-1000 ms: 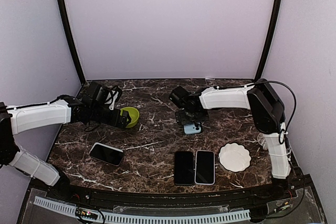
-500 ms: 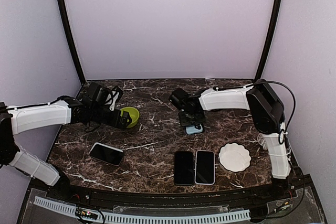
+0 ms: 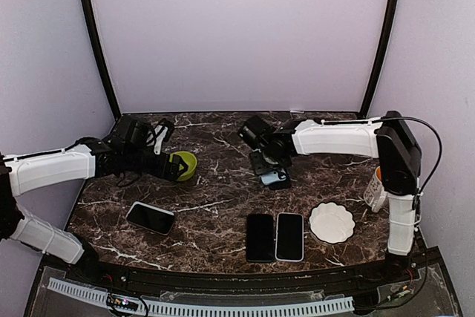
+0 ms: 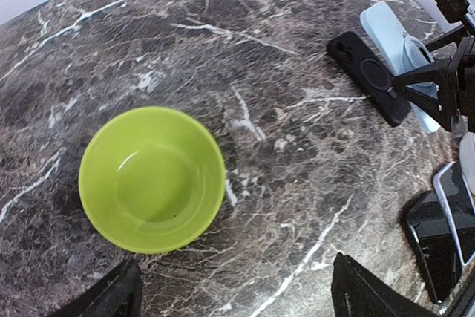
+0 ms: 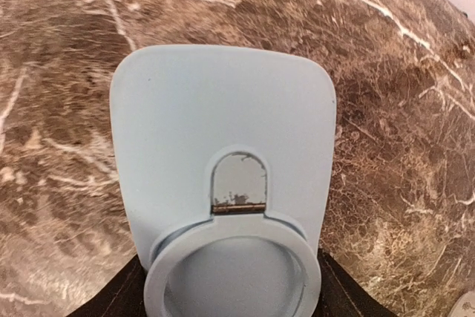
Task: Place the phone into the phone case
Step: Pick up the phone case from the phone case, then pass from the right arm to the left
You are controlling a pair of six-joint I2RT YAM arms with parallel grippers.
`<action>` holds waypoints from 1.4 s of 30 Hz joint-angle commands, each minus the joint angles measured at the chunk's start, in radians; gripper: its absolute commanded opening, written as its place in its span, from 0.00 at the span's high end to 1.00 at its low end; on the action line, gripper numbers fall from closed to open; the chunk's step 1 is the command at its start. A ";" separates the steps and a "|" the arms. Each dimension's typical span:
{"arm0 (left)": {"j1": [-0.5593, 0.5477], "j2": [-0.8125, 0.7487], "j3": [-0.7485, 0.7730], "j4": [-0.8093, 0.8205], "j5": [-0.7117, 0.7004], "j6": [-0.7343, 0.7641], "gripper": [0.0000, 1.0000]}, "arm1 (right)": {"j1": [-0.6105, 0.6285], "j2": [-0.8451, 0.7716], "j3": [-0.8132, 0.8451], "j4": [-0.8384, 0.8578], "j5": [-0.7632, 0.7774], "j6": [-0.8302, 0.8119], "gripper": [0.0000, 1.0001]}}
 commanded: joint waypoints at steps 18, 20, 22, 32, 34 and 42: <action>-0.201 -0.181 0.016 0.580 0.343 -0.217 0.19 | 0.295 -0.522 -0.465 1.004 -0.107 -0.386 0.43; -0.209 -0.180 0.012 0.591 0.296 -0.210 0.23 | 0.315 -0.521 -0.464 1.026 -0.114 -0.412 0.44; -0.215 -0.188 0.011 0.600 0.235 -0.200 0.33 | 0.331 -0.519 -0.463 1.036 -0.122 -0.429 0.43; -0.247 -0.181 0.005 0.645 0.251 -0.164 0.76 | 0.356 -0.509 -0.437 1.016 -0.124 -0.467 0.44; -0.250 -0.175 0.005 0.658 0.290 -0.161 0.78 | 0.356 -0.508 -0.434 1.014 -0.129 -0.471 0.45; -0.254 -0.173 -0.005 0.671 0.320 -0.135 1.00 | 0.357 -0.524 -0.447 1.017 -0.127 -0.485 0.43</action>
